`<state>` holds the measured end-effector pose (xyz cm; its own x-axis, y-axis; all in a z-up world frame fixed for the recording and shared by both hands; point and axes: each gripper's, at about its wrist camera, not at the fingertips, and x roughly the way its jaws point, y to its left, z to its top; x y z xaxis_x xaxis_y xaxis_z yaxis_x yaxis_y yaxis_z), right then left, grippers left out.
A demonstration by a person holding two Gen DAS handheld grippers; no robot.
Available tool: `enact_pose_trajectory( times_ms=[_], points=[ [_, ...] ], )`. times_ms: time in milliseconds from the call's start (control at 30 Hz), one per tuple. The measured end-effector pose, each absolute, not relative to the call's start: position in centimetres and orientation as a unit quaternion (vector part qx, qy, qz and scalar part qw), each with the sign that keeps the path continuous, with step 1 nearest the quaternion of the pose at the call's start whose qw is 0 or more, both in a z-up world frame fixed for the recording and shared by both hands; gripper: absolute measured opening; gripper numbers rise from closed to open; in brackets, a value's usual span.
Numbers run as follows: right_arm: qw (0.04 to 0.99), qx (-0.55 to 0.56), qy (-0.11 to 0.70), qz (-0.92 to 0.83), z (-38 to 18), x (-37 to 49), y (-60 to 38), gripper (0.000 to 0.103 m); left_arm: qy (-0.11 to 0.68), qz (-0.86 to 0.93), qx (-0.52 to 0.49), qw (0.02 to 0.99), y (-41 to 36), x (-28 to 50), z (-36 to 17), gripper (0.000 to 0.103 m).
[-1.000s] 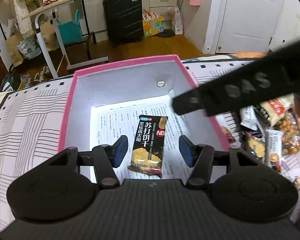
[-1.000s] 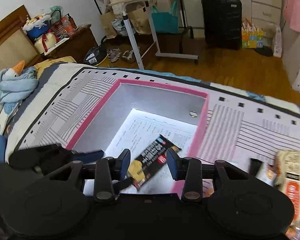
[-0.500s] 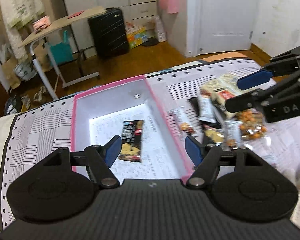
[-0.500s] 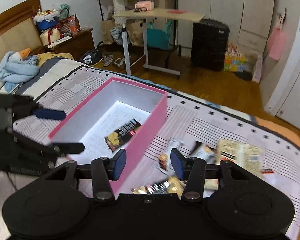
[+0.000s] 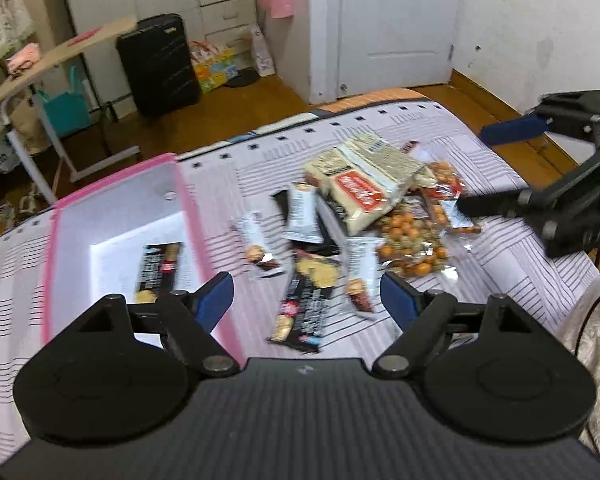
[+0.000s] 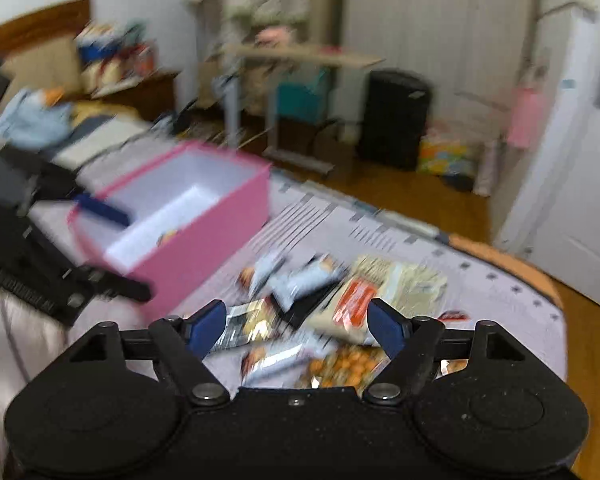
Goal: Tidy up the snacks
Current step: 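Move the left tool to the white wafer bar and close on it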
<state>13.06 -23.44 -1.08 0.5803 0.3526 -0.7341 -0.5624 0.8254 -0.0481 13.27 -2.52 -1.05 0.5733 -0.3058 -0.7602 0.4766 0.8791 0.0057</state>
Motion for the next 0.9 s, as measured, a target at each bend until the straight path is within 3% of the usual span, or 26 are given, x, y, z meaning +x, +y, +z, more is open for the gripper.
enact_pose_trajectory(
  times_ms=[300,467,700,900],
  points=[
    [0.791,-0.204,0.448,0.362,-7.6,13.0,-22.2,0.067,0.411,-0.215,0.138,0.875,-7.3,15.4,-7.1,0.075],
    [0.767,-0.198,0.472,0.388,-10.7,13.8,-21.8,0.064,0.409,-0.231,0.131,0.873,-9.3,16.9,-10.1,0.065],
    [0.734,-0.250,0.499,0.388,-13.7,12.8,-20.1,0.062,0.426,-0.256,0.085,0.863,-9.1,18.6,-14.7,0.065],
    [0.701,-0.304,0.531,0.367,-16.8,13.5,-18.9,0.058,0.417,-0.268,0.120,0.860,-10.9,18.8,-17.1,0.065]
  ],
)
